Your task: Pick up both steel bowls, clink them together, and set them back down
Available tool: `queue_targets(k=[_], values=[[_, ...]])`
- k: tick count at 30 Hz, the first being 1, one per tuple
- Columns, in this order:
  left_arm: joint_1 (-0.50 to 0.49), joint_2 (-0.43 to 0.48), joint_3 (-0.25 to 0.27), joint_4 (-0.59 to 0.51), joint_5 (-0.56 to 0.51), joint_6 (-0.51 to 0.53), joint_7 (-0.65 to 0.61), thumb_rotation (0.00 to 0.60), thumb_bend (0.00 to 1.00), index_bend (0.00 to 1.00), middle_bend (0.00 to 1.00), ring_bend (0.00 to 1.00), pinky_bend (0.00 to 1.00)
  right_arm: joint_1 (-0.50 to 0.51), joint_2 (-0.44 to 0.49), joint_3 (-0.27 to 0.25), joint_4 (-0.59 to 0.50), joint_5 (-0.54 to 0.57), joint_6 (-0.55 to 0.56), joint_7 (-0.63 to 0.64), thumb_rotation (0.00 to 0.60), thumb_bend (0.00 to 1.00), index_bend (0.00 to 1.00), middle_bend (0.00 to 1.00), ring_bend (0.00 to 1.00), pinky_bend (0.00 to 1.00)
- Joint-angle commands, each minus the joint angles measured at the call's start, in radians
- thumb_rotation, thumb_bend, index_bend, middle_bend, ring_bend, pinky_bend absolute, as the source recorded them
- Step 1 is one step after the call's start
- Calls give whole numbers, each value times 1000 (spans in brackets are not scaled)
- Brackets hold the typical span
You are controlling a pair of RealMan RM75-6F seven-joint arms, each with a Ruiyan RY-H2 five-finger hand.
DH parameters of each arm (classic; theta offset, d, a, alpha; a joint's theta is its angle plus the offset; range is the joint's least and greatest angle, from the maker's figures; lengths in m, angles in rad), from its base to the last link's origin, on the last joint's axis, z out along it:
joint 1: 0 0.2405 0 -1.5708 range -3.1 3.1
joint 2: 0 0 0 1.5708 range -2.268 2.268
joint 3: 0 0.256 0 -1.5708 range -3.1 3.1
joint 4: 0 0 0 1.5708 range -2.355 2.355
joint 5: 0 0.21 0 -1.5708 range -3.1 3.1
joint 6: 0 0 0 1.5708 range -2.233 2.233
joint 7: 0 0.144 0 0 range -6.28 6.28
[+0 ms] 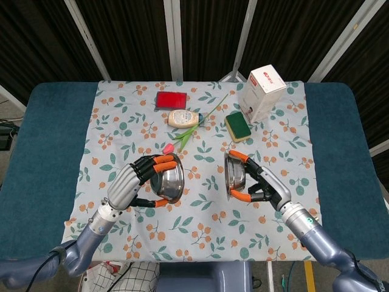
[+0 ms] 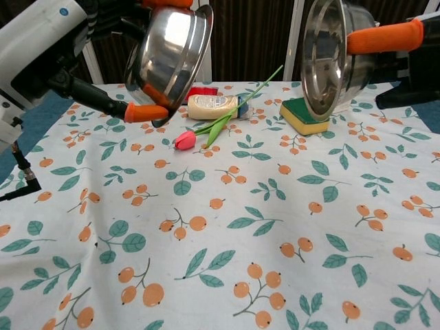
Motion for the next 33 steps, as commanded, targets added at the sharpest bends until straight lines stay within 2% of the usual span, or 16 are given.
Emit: queue_targets(k=[1,9,23,33], values=[[-8,-14,2,18,13,23,-21,600,608,451,587,502,708,21,-31,-12,-13,36,3,-34,600,324,1000,956,1000,1000],[-25,-69,-3,69,29,78,-77,600,607,451,587,502,708,66,-113,-39,-72,118,59,-158,600,325,1000,956,1000,1000],[-45,-108,14,102,38,79,-76,600,604,456,587,502,708,95,-142,-46,-165,170,80,-228,600,325,1000,956,1000,1000],[-72,-150,13,153,63,116,-106,600,603,456,586,502,708,108,-172,-68,-209,201,121,-299,600,327,1000,956,1000,1000]])
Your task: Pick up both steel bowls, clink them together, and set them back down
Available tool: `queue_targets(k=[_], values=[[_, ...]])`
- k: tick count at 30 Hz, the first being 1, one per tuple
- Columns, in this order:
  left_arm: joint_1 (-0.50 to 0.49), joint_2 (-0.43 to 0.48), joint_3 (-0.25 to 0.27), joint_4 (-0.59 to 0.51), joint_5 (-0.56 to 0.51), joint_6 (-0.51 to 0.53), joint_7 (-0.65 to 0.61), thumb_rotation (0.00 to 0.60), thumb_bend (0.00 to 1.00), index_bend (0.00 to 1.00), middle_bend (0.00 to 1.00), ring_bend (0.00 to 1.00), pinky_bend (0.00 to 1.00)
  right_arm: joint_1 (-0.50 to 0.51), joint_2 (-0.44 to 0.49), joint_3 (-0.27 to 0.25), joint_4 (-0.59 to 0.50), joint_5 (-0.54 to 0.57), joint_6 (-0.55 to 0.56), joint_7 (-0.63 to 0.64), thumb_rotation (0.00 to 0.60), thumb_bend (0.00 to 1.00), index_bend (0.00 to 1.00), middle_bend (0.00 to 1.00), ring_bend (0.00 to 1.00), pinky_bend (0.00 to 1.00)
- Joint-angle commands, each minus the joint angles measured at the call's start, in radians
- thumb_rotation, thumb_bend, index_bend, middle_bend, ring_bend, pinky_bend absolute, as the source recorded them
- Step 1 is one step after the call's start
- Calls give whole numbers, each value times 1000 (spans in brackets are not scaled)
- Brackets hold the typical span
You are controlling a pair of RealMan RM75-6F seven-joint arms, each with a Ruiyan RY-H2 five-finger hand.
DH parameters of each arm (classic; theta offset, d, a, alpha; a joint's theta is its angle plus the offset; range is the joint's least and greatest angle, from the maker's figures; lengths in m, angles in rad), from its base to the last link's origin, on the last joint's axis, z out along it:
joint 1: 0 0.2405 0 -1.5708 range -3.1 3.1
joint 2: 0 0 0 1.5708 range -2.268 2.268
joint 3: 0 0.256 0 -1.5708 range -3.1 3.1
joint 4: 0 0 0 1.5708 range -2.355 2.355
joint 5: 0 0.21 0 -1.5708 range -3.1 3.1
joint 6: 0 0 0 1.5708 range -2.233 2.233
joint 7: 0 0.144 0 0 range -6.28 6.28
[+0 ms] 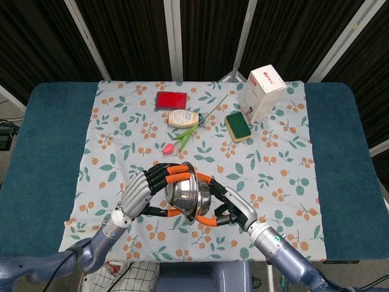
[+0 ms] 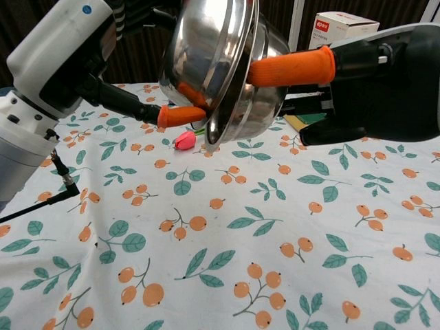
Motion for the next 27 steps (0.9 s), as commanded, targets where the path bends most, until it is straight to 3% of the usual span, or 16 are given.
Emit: queue_targets(k=[1,13,27], values=[[-8,-16,-1,13,0,10,-18,600,603,456,586,502,708,5,-9,-5,-9,11,10,-16,600,327,1000,956,1000,1000],[-9,-13,11,31,2,44,-23,600,602,458,587,502,708,-17,13,15,-8,11,5,13,600,331,1000,956,1000,1000],[8,75,30,-54,37,93,35,600,602,459,587,502,708,-83,107,63,57,-52,-69,155,600,333,1000,956,1000,1000]])
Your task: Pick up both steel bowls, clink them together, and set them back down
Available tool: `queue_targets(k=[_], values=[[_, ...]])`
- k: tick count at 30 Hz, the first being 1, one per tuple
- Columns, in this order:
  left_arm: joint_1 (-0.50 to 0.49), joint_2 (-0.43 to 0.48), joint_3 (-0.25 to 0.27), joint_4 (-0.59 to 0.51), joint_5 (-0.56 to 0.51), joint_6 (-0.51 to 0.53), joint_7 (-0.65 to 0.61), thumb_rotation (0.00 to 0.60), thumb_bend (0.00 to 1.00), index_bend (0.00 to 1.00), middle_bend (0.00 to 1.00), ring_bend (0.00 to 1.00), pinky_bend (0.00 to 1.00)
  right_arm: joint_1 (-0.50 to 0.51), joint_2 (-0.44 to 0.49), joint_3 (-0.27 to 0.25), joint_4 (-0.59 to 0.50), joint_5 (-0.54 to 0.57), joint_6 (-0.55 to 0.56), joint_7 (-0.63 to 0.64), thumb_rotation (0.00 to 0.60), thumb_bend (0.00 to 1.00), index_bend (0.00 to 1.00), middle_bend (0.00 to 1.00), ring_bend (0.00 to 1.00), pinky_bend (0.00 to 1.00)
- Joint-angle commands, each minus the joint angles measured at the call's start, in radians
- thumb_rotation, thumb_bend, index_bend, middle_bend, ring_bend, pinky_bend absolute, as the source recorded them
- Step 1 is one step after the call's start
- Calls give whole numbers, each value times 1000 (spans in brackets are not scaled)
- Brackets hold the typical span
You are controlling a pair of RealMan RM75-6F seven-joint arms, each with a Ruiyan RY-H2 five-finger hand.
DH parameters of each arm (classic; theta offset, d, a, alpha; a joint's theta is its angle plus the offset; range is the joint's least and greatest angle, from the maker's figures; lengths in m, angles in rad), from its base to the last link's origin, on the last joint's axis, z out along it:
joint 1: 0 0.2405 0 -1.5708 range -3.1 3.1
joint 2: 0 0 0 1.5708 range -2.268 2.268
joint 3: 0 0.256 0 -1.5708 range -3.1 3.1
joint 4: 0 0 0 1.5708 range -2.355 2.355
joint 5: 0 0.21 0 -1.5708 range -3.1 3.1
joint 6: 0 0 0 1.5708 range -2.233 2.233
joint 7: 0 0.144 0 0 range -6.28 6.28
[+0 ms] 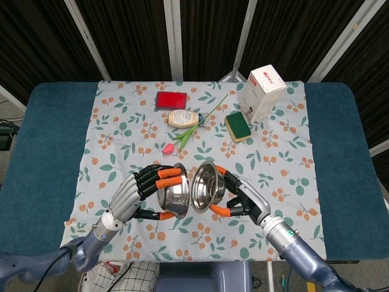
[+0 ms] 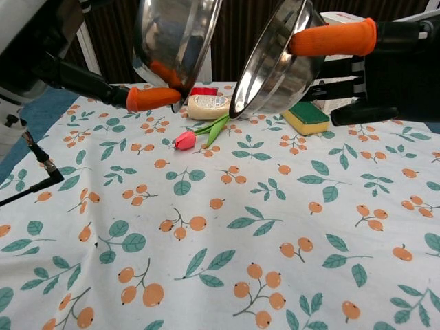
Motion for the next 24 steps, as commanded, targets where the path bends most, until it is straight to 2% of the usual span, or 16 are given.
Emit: queue_targets(k=[1,11,24], values=[[3,14,2,-17,5,3,12,600,602,459,587,502,708,-16,18,11,23,-21,-23,32,600,334,1000,956,1000,1000],[-4,10,4,-16,-11,-26,20,600,602,459,587,502,708,-33,32,24,14,-81,-60,82,600,334,1000,956,1000,1000],[-29,-37,-8,15,-28,-48,2,600,601,460,587,502,708,5,-29,-4,-50,-68,-29,9,600,336,1000,956,1000,1000]])
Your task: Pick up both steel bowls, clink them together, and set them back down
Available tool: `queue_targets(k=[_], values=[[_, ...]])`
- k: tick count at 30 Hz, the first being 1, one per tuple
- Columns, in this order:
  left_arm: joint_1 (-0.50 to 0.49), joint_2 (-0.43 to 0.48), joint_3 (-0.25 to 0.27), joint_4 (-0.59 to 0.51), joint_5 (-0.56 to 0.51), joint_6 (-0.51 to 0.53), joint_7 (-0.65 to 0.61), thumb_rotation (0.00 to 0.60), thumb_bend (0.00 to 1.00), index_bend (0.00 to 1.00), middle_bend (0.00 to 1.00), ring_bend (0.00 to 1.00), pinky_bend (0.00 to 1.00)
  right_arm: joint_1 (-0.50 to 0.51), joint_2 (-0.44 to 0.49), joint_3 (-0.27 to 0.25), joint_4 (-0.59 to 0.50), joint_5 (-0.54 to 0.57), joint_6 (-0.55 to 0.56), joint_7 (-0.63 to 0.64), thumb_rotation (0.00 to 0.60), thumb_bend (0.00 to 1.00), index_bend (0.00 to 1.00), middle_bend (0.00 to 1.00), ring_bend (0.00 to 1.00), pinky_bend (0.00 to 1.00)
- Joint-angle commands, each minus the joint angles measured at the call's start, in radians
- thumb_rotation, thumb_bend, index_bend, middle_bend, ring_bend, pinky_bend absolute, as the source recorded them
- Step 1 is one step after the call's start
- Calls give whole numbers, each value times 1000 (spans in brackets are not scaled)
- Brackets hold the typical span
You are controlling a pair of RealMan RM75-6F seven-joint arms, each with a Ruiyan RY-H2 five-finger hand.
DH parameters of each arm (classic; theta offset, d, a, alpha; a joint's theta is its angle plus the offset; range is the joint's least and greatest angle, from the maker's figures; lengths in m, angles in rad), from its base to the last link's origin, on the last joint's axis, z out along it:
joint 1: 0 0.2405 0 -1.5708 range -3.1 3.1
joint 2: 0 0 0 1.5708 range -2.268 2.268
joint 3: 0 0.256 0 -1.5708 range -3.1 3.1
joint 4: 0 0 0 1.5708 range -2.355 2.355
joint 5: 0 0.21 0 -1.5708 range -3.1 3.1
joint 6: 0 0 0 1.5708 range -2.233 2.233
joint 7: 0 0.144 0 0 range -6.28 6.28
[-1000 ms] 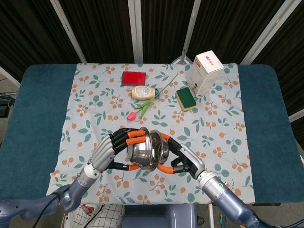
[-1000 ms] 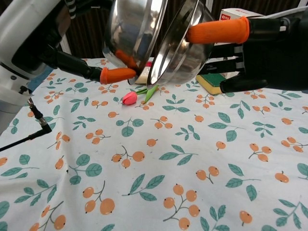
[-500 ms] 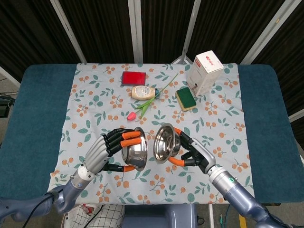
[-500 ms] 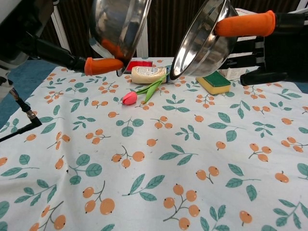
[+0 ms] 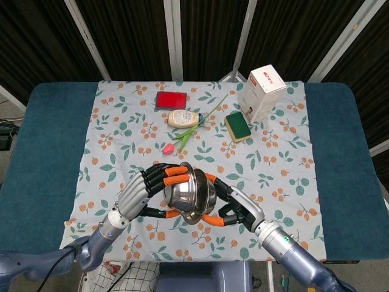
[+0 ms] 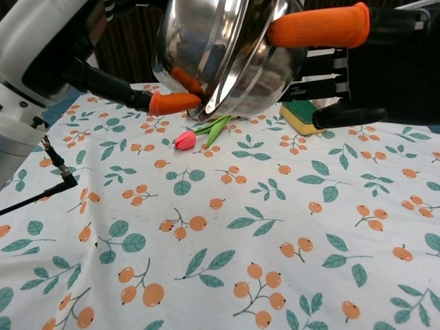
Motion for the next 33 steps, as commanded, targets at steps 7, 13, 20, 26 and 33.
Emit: queue_targets(k=[7,13,20,26,33], values=[[-11,-22,1,14,-2,-4,-11,600,600,460,587,502,708,31,-39,-19,-10,43,29,-53,600,338,1000,956,1000,1000],[-12,-25,4,23,0,3,-15,600,601,460,587,502,708,33,-41,-21,-11,54,40,-64,600,339,1000,956,1000,1000],[0,21,16,2,22,30,8,600,590,460,587,502,708,8,4,-17,0,26,61,-75,600,339,1000,956,1000,1000],[39,141,52,-138,10,21,17,600,582,457,587,502,708,-22,23,-77,111,-95,203,-336,600,339,1000,956,1000,1000],[90,277,97,-332,-66,-65,94,600,582,453,588,502,708,-27,-102,-158,330,-246,459,-853,600,340,1000,956,1000,1000]])
